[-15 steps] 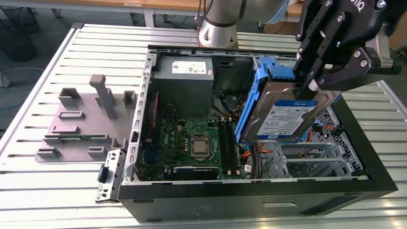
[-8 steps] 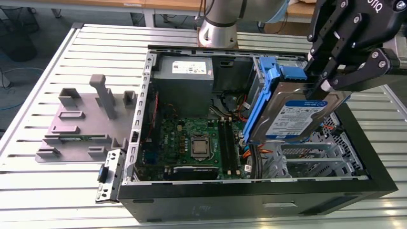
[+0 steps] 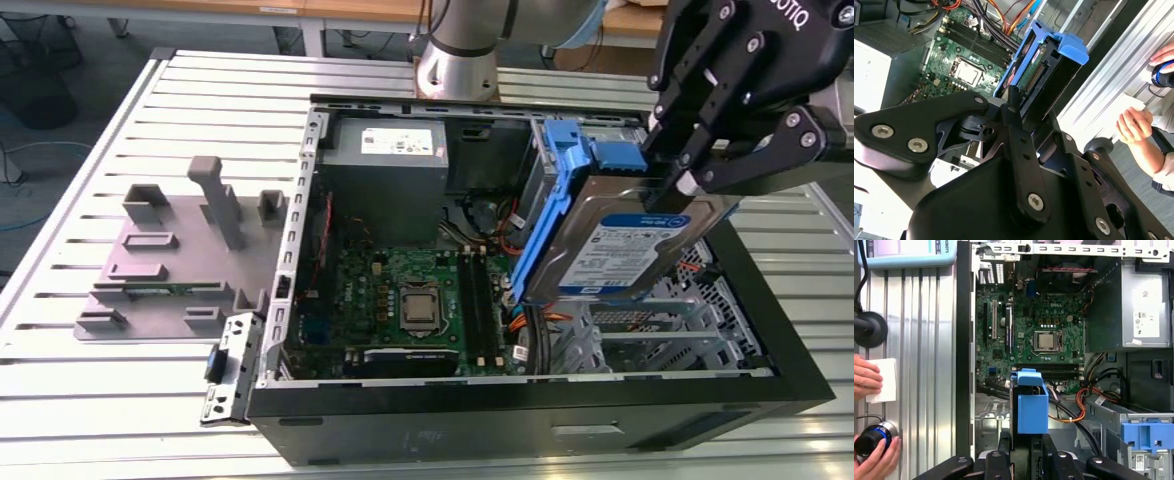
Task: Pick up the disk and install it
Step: 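Pick up the disk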
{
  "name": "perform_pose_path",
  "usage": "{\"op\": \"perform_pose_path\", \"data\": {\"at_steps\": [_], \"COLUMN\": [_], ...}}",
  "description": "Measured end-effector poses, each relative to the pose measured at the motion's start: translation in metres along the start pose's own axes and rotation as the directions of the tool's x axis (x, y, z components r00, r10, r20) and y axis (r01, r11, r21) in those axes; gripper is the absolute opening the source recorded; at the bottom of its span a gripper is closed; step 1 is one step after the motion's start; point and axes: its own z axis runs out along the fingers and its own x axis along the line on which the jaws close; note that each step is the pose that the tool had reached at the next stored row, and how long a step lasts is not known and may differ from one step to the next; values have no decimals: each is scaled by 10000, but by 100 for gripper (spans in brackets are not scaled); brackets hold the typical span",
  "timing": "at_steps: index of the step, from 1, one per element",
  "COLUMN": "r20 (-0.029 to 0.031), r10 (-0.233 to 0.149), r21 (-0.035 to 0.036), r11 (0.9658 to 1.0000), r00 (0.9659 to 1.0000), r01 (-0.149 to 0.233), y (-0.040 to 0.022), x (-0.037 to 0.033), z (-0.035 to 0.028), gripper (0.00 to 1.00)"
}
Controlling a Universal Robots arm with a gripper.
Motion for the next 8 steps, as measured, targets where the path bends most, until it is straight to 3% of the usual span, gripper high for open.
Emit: {"op": "perform_pose_path", "data": {"at_steps": [5, 8], "r20": [0, -1], "r10": [1, 1], "r21": [0, -1], "r11": [10000, 10000], "r00": [10000, 10000], "r01": [-1, -1], "y": [-6, -46], "x": [42, 42], "z": [-1, -2], "gripper": [35, 35]}}
